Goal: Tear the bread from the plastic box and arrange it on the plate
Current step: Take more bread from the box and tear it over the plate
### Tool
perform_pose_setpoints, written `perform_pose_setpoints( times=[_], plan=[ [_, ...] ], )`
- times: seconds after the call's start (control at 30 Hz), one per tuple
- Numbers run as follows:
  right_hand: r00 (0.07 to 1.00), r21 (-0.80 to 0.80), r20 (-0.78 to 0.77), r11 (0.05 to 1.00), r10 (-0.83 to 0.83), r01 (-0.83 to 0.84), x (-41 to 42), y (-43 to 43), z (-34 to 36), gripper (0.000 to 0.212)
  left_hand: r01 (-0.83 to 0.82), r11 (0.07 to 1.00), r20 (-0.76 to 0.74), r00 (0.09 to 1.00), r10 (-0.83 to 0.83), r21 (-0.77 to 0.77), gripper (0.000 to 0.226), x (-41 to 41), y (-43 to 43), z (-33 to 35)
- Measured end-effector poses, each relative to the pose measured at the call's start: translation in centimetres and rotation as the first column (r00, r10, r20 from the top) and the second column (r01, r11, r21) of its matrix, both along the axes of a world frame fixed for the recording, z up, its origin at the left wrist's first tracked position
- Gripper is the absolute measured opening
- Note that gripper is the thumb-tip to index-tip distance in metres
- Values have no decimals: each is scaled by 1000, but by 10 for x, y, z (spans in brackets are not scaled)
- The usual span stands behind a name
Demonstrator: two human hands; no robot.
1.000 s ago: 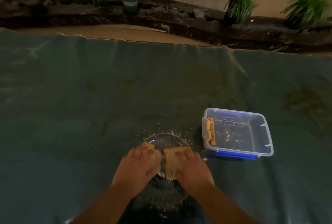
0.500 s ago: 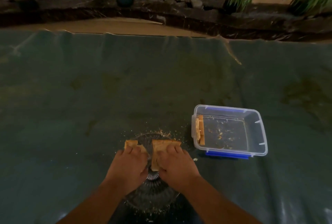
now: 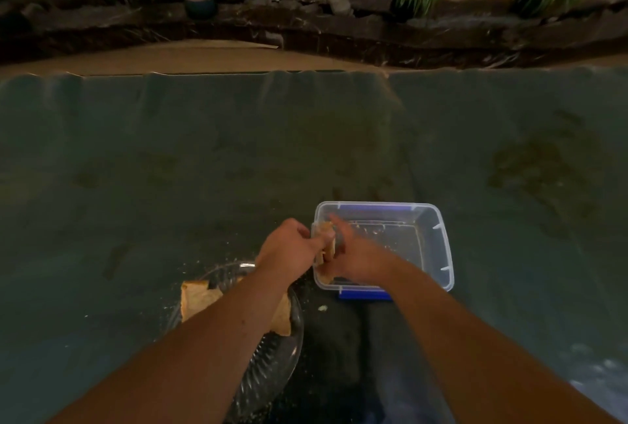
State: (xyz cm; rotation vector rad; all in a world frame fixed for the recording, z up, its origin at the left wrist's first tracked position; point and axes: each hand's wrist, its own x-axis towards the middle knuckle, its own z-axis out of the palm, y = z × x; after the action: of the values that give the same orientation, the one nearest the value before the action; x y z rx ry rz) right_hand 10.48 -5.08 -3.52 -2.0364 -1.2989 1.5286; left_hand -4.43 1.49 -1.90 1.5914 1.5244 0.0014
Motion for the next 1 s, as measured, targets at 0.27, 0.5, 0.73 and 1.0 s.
perform_pose_setpoints(
  times=[0.27, 0.5, 0.73, 1.0],
  plan=[
    [991, 63, 108, 994, 78, -85, 10, 11, -20, 106, 3, 999, -49, 999, -1, 42, 31, 11, -1, -18],
    [995, 0, 81, 998, -64, 64, 20, 4, -21, 88, -26, 996, -26, 999, 28, 86, 19, 9, -7, -25],
    [962, 74, 22, 960, -271, 269, 5, -10, -19, 61, -59, 984, -49, 997, 68, 166, 16, 16, -15, -24],
    [883, 329, 127, 859, -451, 392, -17, -18, 21, 31, -257, 952, 197, 955, 223, 167, 17, -11, -14, -1]
  ],
)
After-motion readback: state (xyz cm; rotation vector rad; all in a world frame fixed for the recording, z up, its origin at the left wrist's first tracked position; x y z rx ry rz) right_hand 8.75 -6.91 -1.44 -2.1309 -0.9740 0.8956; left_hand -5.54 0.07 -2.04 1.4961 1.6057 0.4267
